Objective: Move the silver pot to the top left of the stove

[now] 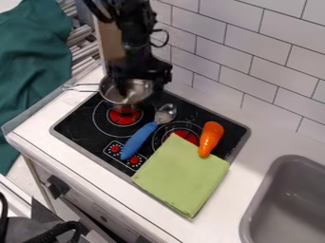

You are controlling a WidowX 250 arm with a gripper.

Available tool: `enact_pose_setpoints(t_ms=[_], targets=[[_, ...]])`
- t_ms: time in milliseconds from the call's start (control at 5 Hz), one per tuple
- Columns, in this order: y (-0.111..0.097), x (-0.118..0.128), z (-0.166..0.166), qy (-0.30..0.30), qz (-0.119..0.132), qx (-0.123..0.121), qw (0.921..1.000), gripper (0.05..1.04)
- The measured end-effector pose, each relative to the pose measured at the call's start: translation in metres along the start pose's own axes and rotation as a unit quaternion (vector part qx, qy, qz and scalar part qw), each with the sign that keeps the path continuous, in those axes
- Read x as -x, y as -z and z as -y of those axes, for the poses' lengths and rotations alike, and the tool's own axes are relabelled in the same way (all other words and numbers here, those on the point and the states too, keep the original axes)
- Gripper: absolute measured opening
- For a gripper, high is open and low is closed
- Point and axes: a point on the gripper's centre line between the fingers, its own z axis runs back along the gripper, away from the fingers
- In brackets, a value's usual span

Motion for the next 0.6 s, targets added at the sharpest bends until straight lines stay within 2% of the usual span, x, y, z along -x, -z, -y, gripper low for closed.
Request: enact_pose_setpoints(t_ms=[200, 600], targets=[[-0.024, 0.006, 0.018, 0.043, 0.030, -0.004, 0.9986, 1.010], [-0.039, 0.019, 0.034, 0.097, 0.048, 0.003, 0.9941, 1.008]])
